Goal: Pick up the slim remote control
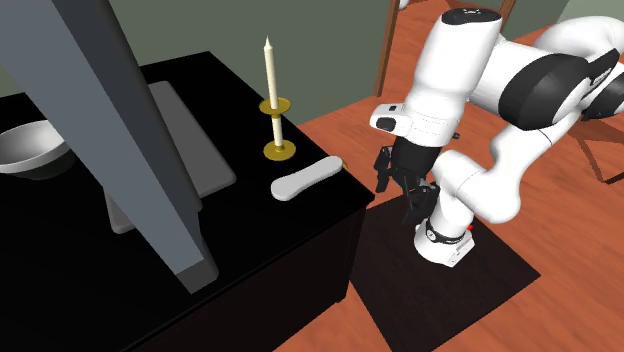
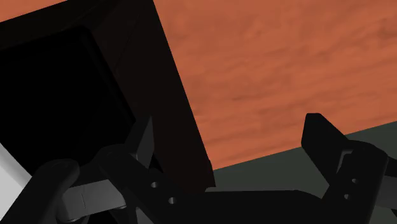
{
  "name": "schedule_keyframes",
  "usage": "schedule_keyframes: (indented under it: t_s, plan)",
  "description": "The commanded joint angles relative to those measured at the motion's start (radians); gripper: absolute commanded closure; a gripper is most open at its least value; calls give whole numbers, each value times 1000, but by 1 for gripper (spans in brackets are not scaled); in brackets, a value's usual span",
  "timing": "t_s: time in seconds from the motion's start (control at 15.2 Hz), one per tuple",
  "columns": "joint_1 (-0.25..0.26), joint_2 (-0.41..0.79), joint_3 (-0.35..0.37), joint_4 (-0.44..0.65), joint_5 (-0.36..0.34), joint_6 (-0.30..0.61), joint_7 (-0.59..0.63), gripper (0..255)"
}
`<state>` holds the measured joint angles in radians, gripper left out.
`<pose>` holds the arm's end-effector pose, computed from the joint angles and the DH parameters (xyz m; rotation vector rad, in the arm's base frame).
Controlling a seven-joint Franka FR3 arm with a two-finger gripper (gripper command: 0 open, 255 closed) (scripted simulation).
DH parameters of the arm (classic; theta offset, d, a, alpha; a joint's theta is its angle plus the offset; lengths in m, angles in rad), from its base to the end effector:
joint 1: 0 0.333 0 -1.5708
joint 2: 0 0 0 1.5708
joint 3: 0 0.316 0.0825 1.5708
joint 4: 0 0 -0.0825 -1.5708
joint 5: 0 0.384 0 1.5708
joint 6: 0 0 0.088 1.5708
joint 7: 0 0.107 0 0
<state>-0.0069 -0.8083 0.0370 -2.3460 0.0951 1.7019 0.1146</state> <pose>0.3136 0.0224 0.6149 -3.0492 0.1502 -0.2431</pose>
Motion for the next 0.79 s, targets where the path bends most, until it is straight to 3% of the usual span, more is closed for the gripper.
schedule_keyframes:
  t_s: [0.0,0.73]
  plan:
    - [0,0,0,0,0,0,0,0]
    - [-32,249,-232,147,-140,4,-356,0]
